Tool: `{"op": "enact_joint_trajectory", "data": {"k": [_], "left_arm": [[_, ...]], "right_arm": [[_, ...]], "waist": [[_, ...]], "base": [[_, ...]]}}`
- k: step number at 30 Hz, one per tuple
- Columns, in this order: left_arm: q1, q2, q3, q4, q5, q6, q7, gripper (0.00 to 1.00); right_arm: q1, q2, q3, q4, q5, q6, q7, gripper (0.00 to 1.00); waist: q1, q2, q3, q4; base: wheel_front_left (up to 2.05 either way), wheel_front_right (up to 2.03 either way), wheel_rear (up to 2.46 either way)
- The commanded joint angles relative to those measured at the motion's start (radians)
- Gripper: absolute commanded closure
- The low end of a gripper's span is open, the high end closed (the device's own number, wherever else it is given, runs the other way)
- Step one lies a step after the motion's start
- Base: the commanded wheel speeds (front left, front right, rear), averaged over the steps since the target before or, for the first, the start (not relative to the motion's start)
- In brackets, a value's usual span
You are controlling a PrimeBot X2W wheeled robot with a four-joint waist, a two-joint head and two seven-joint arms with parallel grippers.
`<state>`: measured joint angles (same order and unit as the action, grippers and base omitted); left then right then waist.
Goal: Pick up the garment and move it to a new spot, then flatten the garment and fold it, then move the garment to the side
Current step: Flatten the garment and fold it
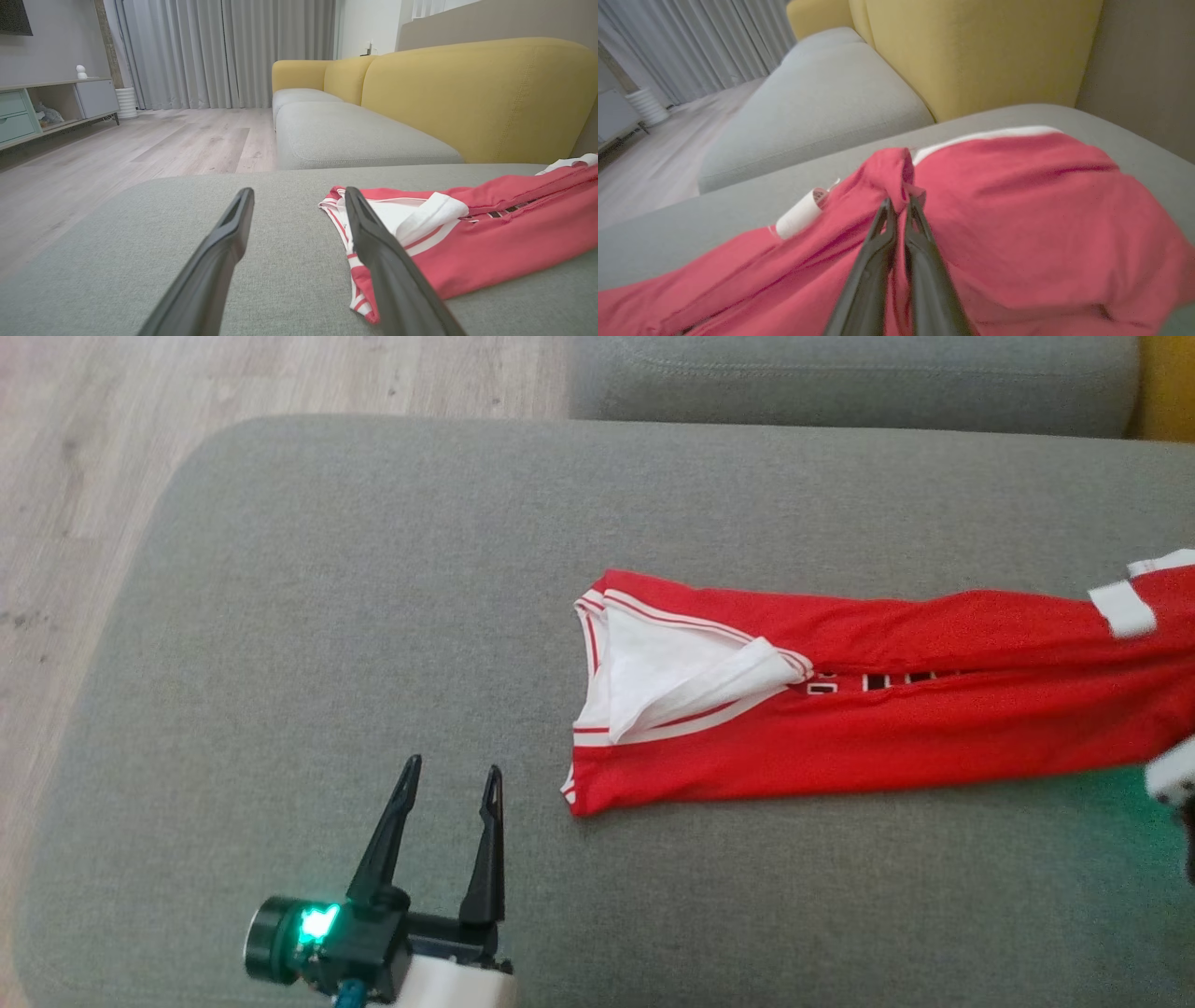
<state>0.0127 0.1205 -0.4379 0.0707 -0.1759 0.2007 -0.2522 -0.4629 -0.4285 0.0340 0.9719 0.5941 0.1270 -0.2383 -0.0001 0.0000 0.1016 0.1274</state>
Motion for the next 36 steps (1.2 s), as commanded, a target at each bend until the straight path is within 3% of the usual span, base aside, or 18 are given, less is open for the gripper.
{"op": "enact_joint_trajectory", "data": {"k": [1, 7, 13, 20, 25, 26, 27, 32, 36], "left_arm": [[-0.004, -0.009, 0.045, -0.025, 0.01, -0.006, -0.009, 0.0], [0.009, -0.029, 0.061, -0.017, 0.025, -0.031, -0.009, 0.0], [0.002, -0.046, 0.071, -0.01, 0.036, -0.053, -0.009, 0.0], [-0.003, -0.059, 0.082, 0.005, 0.041, -0.069, -0.01, 0.0], [-0.006, -0.064, 0.085, 0.016, 0.04, -0.079, -0.01, 0.0], [-0.008, -0.065, 0.086, 0.017, 0.04, -0.08, -0.01, 0.0], [-0.008, -0.066, 0.088, 0.018, 0.04, -0.08, -0.01, 0.0], [-0.01, -0.068, 0.103, 0.024, 0.038, -0.078, -0.01, 0.0], [-0.003, -0.069, 0.119, 0.024, 0.039, -0.078, -0.01, 0.0]], "right_arm": [[-0.033, -0.018, 0.03, -0.05, 0.0, 0.004, -0.003, 1.0], [-0.063, 0.054, 0.12, -0.301, 0.027, 0.004, 0.061, 1.0], [-0.067, 0.163, 0.196, -0.484, 0.003, 0.004, 0.145, 1.0], [-0.037, 0.31, 0.28, -0.543, -0.054, 0.004, 0.213, 1.0], [-0.015, 0.363, 0.377, -0.506, -0.07, 0.004, 0.253, 1.0], [-0.011, 0.368, 0.395, -0.495, -0.066, 0.004, 0.258, 0.62], [-0.01, 0.372, 0.405, -0.486, -0.064, 0.004, 0.253, 0.0], [-0.015, 0.378, 0.43, -0.513, 0.004, 0.004, 0.157, 0.0], [-0.017, 0.373, 0.397, -0.509, -0.034, 0.004, 0.1, 0.0]], "waist": [[0.0001, 0.0, -0.008, -0.007], [0.0001, 0.0, -0.024, -0.005], [0.0001, 0.0, -0.016, 0.044], [0.0001, 0.0, 0.0, 0.12], [0.0001, 0.0, 0.014, 0.158], [0.0001, 0.0, 0.016, 0.163], [0.0001, 0.0, 0.018, 0.165], [0.0001, 0.0, 0.01, 0.153], [0.0001, 0.0, -0.015, 0.11]], "base": [[0.0, 0.0, 0.0], [0.0, 0.0, 0.0], [0.0, 0.0, 0.0], [0.0, 0.0, 0.0], [0.0, 0.0, 0.0], [0.0, 0.0, 0.0], [0.0, 0.0, 0.0], [0.0, 0.0, 0.0], [0.0, 0.0, 0.0]]}}
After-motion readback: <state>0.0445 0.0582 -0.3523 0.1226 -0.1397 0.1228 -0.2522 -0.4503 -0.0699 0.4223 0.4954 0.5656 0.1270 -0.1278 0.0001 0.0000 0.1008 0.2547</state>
